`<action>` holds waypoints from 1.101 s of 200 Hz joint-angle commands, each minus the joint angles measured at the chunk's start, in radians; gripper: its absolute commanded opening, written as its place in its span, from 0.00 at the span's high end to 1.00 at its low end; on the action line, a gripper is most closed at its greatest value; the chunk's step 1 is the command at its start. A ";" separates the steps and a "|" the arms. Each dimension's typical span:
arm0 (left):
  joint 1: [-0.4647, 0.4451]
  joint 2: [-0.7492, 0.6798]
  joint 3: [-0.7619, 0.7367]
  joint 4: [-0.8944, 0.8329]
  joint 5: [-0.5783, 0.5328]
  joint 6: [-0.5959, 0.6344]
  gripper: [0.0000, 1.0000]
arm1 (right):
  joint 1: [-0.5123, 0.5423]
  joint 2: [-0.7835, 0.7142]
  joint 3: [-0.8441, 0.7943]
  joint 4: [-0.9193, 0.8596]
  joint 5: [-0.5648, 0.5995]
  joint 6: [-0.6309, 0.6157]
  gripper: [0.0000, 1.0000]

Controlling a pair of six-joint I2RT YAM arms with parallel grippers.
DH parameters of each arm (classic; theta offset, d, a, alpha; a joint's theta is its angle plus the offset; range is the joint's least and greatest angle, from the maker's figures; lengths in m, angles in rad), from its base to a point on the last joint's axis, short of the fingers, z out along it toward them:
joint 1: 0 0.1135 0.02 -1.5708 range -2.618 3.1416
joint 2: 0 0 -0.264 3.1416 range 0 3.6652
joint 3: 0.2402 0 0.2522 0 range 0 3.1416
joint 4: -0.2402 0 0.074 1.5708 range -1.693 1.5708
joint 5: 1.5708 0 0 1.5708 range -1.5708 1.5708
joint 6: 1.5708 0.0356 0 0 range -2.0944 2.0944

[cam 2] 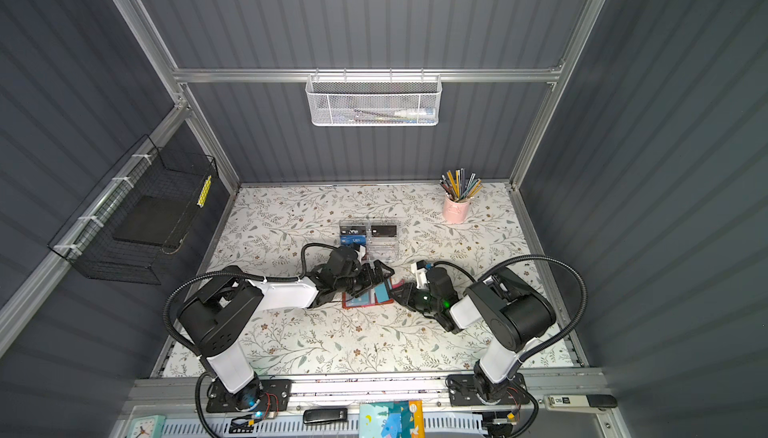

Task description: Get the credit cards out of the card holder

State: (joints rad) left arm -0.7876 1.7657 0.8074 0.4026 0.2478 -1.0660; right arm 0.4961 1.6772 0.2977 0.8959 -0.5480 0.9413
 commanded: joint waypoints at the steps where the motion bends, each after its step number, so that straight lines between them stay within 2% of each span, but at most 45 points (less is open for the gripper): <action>1: -0.001 0.019 -0.034 -0.017 -0.006 -0.015 0.00 | -0.004 -0.030 -0.016 -0.025 0.017 -0.018 0.73; 85: -0.001 0.013 -0.058 -0.005 -0.011 -0.018 0.00 | -0.005 -0.010 -0.014 0.004 -0.002 -0.004 0.81; 177: -0.001 0.019 -0.076 0.013 -0.006 -0.023 0.00 | -0.004 0.109 -0.019 0.235 -0.044 0.097 0.82; 220: -0.001 0.021 -0.080 0.018 -0.007 -0.026 0.00 | -0.004 0.145 -0.010 0.282 -0.056 0.117 0.84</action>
State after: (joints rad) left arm -0.7876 1.7657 0.7597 0.4961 0.2478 -1.0813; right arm 0.4923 1.8034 0.2863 1.1126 -0.5812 1.0382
